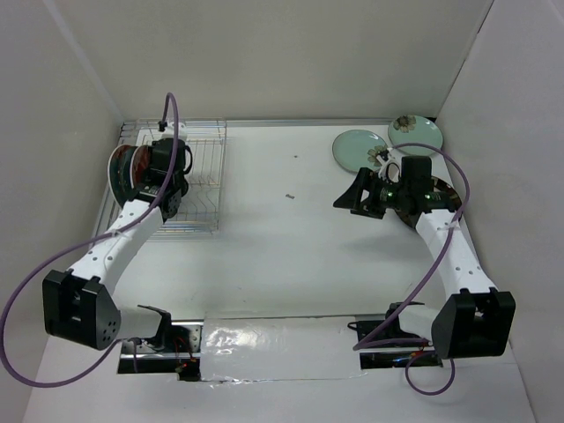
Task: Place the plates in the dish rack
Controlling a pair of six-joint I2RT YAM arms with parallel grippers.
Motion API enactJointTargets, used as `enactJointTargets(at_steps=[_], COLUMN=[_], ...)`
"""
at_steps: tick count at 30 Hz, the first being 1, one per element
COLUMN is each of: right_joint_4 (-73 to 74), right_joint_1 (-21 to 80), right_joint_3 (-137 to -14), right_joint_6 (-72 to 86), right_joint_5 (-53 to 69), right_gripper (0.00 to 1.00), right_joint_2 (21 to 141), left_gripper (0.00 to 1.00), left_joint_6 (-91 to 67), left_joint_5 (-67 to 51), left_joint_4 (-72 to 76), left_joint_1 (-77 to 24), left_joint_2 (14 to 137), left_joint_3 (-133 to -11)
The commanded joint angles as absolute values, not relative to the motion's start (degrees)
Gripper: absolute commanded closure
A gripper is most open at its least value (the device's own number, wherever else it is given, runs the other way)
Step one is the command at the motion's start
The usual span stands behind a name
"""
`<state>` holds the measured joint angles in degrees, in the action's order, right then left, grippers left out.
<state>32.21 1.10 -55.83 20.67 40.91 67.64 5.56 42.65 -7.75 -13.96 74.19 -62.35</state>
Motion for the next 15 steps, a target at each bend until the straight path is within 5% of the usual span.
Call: enactJointTargets(at_steps=[1, 7, 15], right_joint_4=[30.94, 30.94, 25.32], right_joint_1=[1.32, 1.32, 1.32], right_joint_3=[-55.63, -55.63, -55.11], right_joint_6=[19.69, 19.69, 25.57], right_joint_5=[39.73, 36.22, 29.28], right_gripper=[0.17, 0.17, 0.17], right_joint_2=[67.59, 68.64, 71.28], left_gripper=[1.0, 0.93, 0.63], left_joint_6=[2.37, -2.01, -5.36], left_joint_5=[43.24, 39.99, 36.14], left_joint_4=[-0.17, -2.29, -6.15], left_joint_1=[-12.39, -10.28, -10.28], left_joint_2=[73.91, 75.05, 75.67], left_joint_3=[-63.46, -61.79, -62.93])
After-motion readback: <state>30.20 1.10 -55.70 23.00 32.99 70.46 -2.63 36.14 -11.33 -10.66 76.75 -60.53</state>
